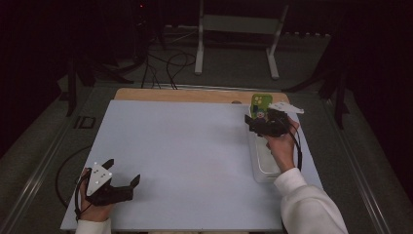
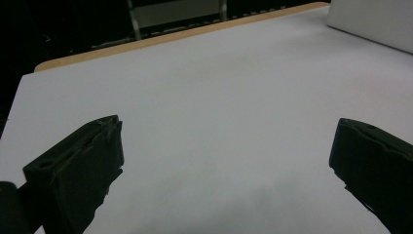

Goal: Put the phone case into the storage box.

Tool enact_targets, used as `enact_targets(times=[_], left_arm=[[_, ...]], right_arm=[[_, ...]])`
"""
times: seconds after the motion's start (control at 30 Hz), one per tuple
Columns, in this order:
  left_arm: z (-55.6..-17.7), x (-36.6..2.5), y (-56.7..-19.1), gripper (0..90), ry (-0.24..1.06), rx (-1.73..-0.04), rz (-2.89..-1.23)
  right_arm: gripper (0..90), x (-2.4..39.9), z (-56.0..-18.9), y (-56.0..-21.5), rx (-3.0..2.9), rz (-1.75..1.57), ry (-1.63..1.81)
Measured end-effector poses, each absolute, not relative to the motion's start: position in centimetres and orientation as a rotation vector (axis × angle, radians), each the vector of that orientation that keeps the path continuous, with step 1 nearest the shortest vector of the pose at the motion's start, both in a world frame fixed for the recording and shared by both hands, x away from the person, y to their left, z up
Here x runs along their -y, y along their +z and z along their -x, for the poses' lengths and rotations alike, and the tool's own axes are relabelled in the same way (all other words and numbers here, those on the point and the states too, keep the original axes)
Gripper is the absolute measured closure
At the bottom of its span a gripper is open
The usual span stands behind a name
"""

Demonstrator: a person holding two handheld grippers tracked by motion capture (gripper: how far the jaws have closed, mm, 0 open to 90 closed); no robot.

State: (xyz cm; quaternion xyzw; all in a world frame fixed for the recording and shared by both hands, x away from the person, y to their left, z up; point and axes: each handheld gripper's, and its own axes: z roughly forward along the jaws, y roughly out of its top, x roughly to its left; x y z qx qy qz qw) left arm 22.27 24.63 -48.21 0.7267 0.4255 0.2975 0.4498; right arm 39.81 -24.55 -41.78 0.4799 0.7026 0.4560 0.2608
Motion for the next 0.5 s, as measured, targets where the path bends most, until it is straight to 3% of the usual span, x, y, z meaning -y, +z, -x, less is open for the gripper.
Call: enact_targets(times=[0.5], left_arm=[[-22.3, -24.6, -48.2, 0.0, 0.735, -1.055, -1.79]], right_arm=[[7.9, 24.4, -35.9, -41.6, -1.943, -1.247, 1.336]])
